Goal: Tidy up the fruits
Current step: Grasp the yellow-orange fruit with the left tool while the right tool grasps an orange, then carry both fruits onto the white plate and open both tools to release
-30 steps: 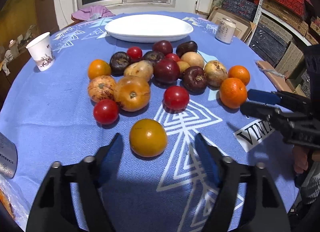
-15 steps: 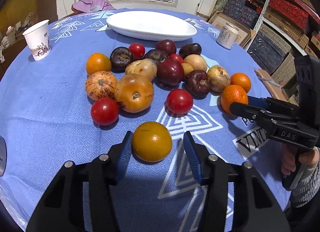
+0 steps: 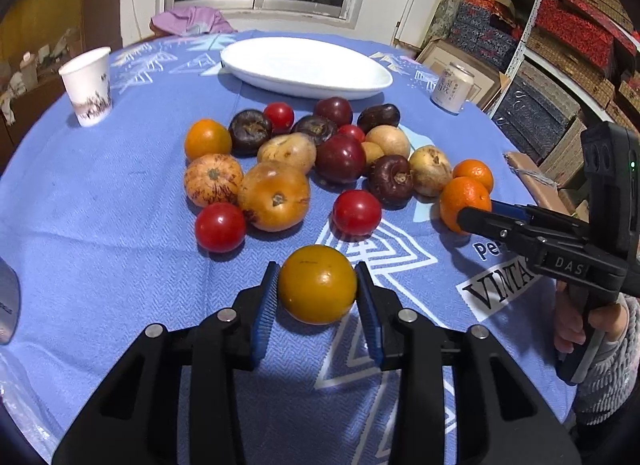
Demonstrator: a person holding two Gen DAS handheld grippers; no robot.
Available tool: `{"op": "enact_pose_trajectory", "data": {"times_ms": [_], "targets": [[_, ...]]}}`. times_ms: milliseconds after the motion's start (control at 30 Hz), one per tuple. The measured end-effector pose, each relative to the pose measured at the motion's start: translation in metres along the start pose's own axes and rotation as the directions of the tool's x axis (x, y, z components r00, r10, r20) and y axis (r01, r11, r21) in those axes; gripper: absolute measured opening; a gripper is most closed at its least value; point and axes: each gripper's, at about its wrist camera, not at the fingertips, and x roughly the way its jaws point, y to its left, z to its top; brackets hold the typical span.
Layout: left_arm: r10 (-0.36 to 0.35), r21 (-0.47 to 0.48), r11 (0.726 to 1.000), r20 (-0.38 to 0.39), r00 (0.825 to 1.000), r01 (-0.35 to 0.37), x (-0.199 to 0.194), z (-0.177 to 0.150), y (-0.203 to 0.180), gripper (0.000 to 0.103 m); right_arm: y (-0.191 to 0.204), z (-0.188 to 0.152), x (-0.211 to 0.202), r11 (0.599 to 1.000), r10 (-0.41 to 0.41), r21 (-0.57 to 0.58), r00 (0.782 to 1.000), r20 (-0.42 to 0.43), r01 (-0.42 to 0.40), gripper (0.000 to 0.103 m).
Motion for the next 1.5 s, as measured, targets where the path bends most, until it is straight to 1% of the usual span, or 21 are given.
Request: {"op": "enact_pose_trajectory", "data": {"times_ms": [100,167,200,233,300,367,400,467,500,567,667,733,833,1000,1100,1200,1267,1333,1400,1500], "targets": [[0.002,-0.006,1.000,0.012,1.000,-0.002,-0.010,0.007,-0.001,0.037,0.000,0.001,-0.011,1.000,0.018,0.006,0.999,0.038,-0.018,0.046],[0.001,-0.005,1.000,0.032,0.999,-0.001,-0.020,0.022,-0.002,0.037,0.000,0.009,-0.022,1.000,0.012,0.015,0.998,0.069,-0.013,0.046],[0.009,0.001,1.000,0.051,0.999,-0.009,-0.027,0.034,-0.004,0.037,0.000,0.015,-0.026,1.000,0.011,0.015,0.997,0.076,-0.013,0.046],[0.018,0.008,1.000,0.068,0.998,-0.018,-0.031,0.044,-0.006,0.037,0.000,0.025,-0.032,1.000,0.009,0.017,0.996,0.090,-0.011,0.046],[0.043,0.028,0.999,0.109,0.993,-0.046,-0.039,0.075,-0.011,0.037,0.000,0.052,-0.046,1.000,0.003,0.020,0.991,0.133,-0.006,0.046],[0.054,0.033,0.998,0.133,0.990,-0.059,-0.039,0.103,-0.014,0.037,0.000,0.081,-0.054,1.000,-0.009,0.023,0.984,0.177,0.005,0.046],[0.056,0.030,0.998,0.141,0.988,-0.061,-0.036,0.117,-0.014,0.037,-0.001,0.101,-0.054,0.999,-0.020,0.030,0.979,0.203,0.014,0.046],[0.060,0.016,0.998,0.139,0.988,-0.063,-0.023,0.143,-0.014,0.037,-0.004,0.124,-0.046,0.999,-0.020,0.042,0.977,0.213,0.011,0.046],[0.068,0.005,0.998,0.133,0.989,-0.069,-0.012,0.156,-0.012,0.037,-0.007,0.138,-0.035,0.998,-0.024,0.060,0.977,0.211,0.012,0.046],[0.078,-0.012,0.997,0.119,0.990,-0.077,0.008,0.174,-0.007,0.037,-0.013,0.157,-0.007,0.997,-0.034,0.079,0.983,0.179,0.020,0.046],[0.075,-0.060,0.996,0.079,0.994,-0.070,0.043,0.193,0.008,0.037,-0.024,0.170,0.032,0.993,-0.066,0.110,0.990,0.126,0.052,0.046],[0.067,-0.089,0.994,0.047,0.997,-0.062,0.065,0.201,0.019,0.037,-0.033,0.175,0.062,0.989,-0.079,0.128,0.994,0.076,0.069,0.046],[0.079,-0.106,0.991,0.016,0.997,-0.077,0.091,0.209,0.031,0.037,-0.038,0.179,0.090,0.989,-0.096,0.118,0.995,0.018,0.093,0.046],[0.053,-0.135,0.989,-0.025,0.998,-0.056,0.118,0.207,0.043,0.037,-0.042,0.179,0.110,0.988,-0.104,0.114,0.994,-0.016,0.105,0.047],[0.068,-0.126,0.989,-0.043,0.997,-0.073,0.130,0.205,0.044,0.037,-0.048,0.179,0.115,0.987,-0.088,0.133,0.996,-0.027,0.091,0.048],[0.064,-0.126,0.990,-0.036,0.997,-0.068,0.133,0.206,0.047,0.040,-0.051,0.181,0.109,0.986,-0.082,0.146,0.997,-0.006,0.082,0.048],[0.063,-0.136,0.989,-0.020,0.998,-0.066,0.129,0.207,0.048,0.056,-0.053,0.184,0.102,0.985,-0.073,0.156,0.997,0.012,0.070,0.048],[0.069,-0.145,0.987,0.001,0.998,-0.068,0.118,0.209,0.047,0.063,-0.052,0.187,0.092,0.985,-0.059,0.165,0.998,0.035,0.053,0.048],[0.066,-0.149,0.987,0.019,0.998,-0.063,0.107,0.210,0.048,0.063,-0.048,0.190,0.078,0.987,-0.056,0.155,0.996,0.065,0.045,0.048],[0.068,-0.154,0.986,0.053,0.996,-0.059,0.082,0.209,0.047,0.063,-0.039,0.193,0.046,0.990,-0.040,0.139,0.991,0.131,0.021,0.048]]}}
